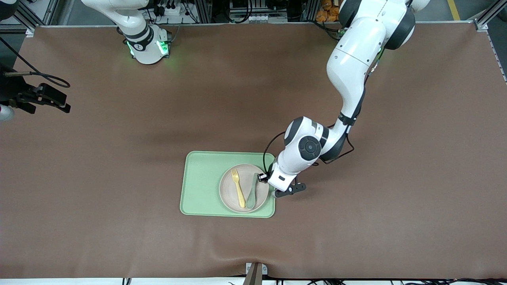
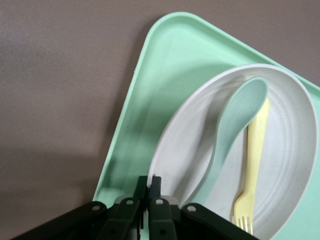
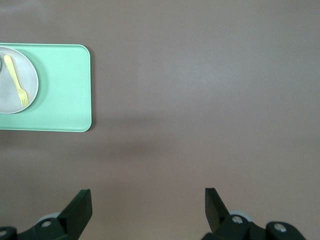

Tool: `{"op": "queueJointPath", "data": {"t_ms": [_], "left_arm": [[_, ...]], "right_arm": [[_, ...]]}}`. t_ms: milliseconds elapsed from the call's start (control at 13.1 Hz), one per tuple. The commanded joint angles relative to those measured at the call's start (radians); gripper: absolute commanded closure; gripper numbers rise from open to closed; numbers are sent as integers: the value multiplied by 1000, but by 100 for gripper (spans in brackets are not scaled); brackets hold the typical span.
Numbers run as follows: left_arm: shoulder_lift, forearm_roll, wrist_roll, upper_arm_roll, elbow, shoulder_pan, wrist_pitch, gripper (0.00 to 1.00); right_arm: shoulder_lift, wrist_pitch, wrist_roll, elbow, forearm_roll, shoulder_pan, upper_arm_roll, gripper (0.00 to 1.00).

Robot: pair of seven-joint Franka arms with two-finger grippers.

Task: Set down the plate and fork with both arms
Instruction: 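Lower the plate onto the tray and open the left gripper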

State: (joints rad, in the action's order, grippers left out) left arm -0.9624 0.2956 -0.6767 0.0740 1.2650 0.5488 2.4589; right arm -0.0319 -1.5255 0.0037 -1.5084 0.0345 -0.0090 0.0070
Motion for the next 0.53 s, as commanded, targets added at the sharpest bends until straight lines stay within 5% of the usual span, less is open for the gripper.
{"op": "queueJointPath", "data": {"t_ms": [0,76,153,458], "left_arm": [[-26,11,-15,-5,-30,7,18,88],[-24,11,-17,-5,-26,8,18,28],[-16,8,-17,-6,-24,8,20,0],[95,-7,-23,-14,12,30,-6,0]], "right_arm": [[0,8,4,7,16,-25,14,0],[0,7,4,7,16,-25,14,0],[0,7,4,7,16,-25,14,0],[0,7,4,7,16,-23,14,0]]}}
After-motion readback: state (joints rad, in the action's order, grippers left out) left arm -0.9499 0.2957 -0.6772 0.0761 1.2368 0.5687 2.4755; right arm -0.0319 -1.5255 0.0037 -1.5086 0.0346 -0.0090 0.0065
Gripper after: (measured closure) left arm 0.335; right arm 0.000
